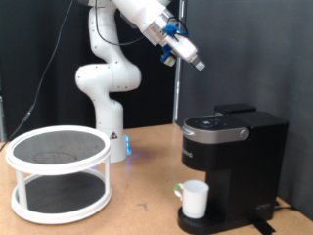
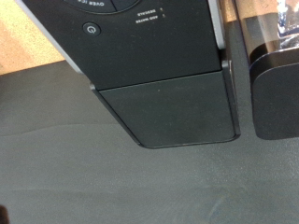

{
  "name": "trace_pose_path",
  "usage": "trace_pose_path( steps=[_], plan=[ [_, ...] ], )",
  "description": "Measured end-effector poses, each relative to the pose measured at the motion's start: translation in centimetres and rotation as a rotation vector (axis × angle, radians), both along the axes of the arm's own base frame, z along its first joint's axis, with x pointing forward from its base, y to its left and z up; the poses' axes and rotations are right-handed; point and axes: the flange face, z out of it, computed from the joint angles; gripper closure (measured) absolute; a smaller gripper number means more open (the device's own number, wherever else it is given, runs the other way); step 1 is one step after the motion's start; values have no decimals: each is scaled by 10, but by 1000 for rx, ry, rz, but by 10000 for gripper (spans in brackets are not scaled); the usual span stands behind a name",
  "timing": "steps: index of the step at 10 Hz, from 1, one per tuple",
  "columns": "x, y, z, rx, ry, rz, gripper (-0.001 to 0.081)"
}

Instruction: Make a cup of coffee with the keurig machine

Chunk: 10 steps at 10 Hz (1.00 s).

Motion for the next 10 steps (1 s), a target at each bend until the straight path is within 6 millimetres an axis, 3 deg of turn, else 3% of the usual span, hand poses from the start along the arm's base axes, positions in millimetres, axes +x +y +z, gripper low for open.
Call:
trace_pose_path(
  steps=[2,5,7,10],
  plan=[
    [1,-3,0,-44,-36,-10,72],
    [11,1,11,-285,-111,53,72],
    [19,12,22,-427,-31,241,72],
    [49,23,17,-418,139,360,72]
  ],
)
